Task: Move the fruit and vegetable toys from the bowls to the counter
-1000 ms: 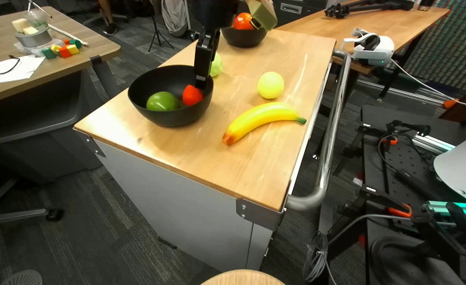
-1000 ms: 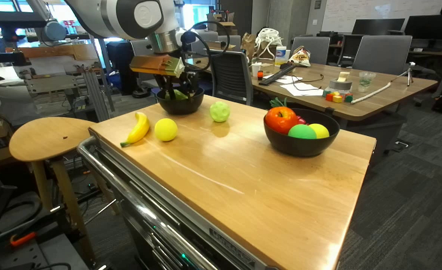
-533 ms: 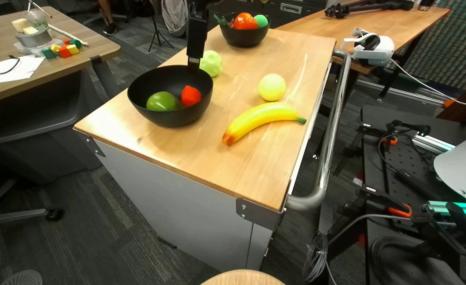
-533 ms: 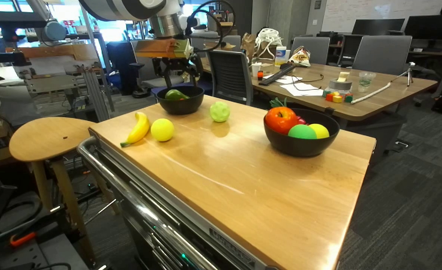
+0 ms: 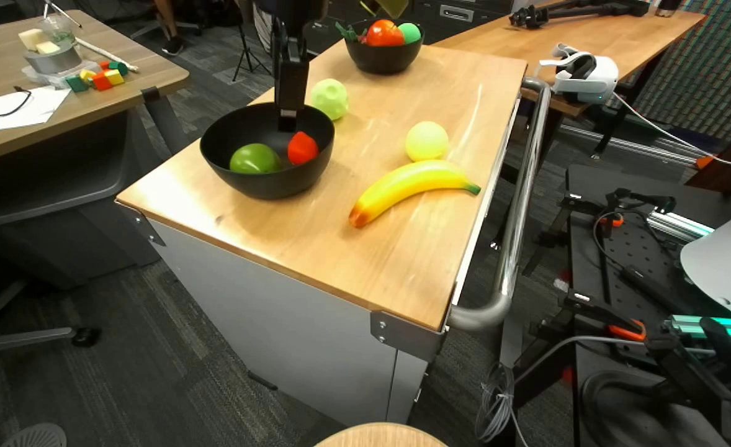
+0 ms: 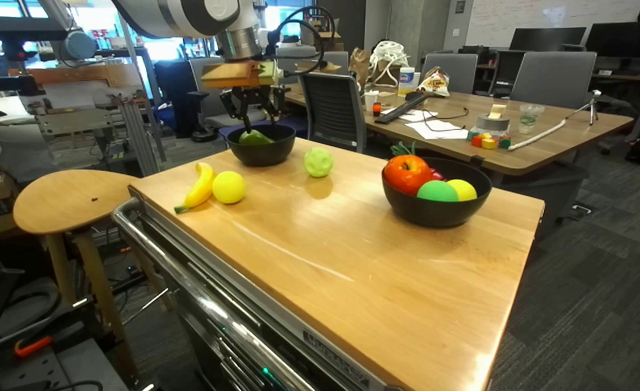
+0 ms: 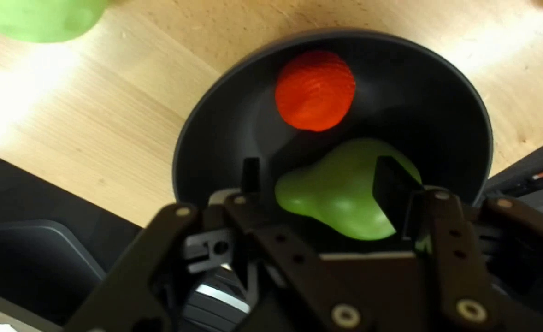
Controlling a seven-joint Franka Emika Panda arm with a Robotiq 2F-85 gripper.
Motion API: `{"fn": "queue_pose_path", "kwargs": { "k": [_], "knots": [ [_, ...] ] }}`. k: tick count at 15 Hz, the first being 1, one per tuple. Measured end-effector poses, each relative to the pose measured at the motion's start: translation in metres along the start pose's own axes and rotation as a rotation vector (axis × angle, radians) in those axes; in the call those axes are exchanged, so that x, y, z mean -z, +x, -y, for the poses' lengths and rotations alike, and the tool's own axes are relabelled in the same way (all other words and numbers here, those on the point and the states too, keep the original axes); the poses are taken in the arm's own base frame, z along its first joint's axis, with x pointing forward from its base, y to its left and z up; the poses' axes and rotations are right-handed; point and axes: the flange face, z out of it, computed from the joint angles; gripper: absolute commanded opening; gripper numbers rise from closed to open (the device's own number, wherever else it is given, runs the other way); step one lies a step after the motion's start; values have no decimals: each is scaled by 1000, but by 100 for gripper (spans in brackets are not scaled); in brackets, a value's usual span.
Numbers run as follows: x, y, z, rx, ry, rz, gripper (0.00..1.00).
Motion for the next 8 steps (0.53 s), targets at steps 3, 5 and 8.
{"fn": "queue_pose_path", "kwargs": {
  "k": [3,5,8],
  "knots": [
    [-22,-1,1,34,-3,36,71],
    [-33,-3,0,49,-5,56,68],
    [-44,-8,-2,53,1,82,38]
  ]
}}
